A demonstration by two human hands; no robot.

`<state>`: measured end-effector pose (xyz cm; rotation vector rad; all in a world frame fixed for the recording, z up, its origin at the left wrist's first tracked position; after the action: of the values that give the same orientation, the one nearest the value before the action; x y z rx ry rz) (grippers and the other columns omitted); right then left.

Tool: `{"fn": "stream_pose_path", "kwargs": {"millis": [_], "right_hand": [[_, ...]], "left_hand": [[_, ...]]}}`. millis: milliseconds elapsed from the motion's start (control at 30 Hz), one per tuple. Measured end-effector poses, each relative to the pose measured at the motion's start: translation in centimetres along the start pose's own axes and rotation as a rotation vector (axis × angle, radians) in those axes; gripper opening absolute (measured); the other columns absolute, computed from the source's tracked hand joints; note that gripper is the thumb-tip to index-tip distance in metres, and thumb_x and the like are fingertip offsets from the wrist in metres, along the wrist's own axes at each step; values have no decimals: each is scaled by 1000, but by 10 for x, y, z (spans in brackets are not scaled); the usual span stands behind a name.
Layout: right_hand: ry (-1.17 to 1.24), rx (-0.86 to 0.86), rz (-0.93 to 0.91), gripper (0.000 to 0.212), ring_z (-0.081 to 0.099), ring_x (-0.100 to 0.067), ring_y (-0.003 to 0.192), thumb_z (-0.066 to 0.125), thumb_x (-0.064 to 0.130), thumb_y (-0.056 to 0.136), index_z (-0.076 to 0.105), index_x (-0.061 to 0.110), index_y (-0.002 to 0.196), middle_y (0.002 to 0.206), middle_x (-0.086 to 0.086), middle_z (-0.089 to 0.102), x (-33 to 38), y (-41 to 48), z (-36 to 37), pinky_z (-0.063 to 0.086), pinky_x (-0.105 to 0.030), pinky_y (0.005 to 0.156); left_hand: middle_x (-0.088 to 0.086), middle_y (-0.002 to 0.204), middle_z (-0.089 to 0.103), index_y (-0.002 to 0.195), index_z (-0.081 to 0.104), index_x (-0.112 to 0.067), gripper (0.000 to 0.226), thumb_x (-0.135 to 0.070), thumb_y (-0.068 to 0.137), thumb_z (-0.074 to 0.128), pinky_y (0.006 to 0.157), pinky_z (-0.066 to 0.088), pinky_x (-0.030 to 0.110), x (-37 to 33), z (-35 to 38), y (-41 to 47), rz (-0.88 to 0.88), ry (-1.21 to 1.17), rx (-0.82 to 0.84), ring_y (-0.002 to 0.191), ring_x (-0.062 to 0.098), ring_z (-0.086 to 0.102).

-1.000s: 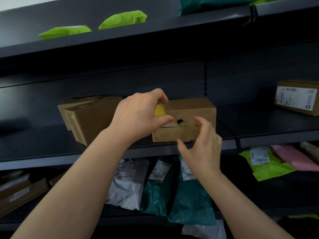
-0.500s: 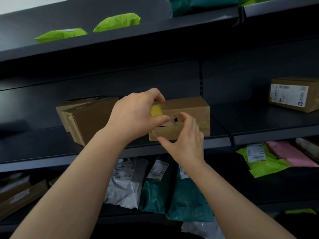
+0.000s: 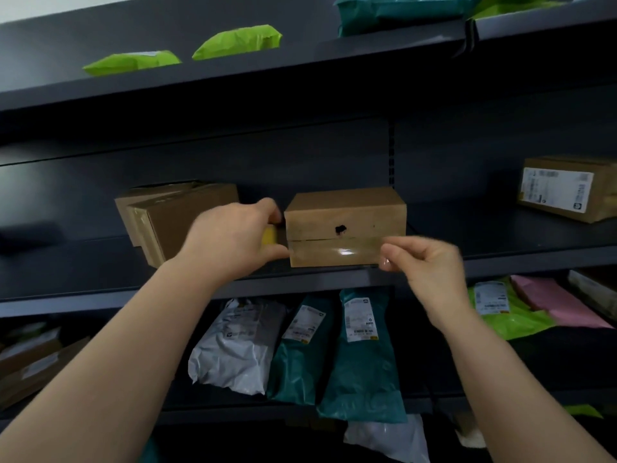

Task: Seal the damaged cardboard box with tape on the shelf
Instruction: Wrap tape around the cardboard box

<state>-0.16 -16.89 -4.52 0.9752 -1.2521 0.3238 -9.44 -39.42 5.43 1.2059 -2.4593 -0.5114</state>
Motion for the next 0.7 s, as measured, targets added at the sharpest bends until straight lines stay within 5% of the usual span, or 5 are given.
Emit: {"fn": "stream_pose_path", "kwargs": {"millis": [133,333,500,700], "right_hand": [[-62,-1,25,5,72,-15,73,77,15,81,72,16,81,74,-1,75,6,8,-15,56,-29,79],[-84,-83,56,7,70,-18,86,78,14,80,75,19,75,81,1,75,-1,25,-64,55,-34,85],[-87,-110,106,6,69,-17,73,78,13,80,74,15,76,75,-4,72,-14,31,-72,58,-31,76],[-58,-9,163,3,65,-10,67,71,13,87,71,13,84,79,-2,68,-24,43,-57,58,-25,72]], "left_hand": [[-5,101,66,118,51,-32,56,-72,79,59,63,41,32,3,2,1,-37,69,26,90,20,60],[-14,86,57,110,47,-42,37,-69,85,49,60,41,29,-36,11,-12,125,-241,242,74,6,51],[-12,82,53,110,53,-37,52,-78,79,50,61,44,31,-42,13,-4,74,13,-7,82,16,59],[-10,78,58,123,51,-37,58,-77,83,38,51,36,29,-27,22,6,108,110,-22,81,16,65]]}}
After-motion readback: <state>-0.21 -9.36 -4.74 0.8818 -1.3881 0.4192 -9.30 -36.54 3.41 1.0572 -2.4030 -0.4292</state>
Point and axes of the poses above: each hand's wrist, its own y-axis towards the middle knuckle, its own z-axis out of the palm, x = y × z, the point moved 2 cm from there along y, towards the middle knuckle
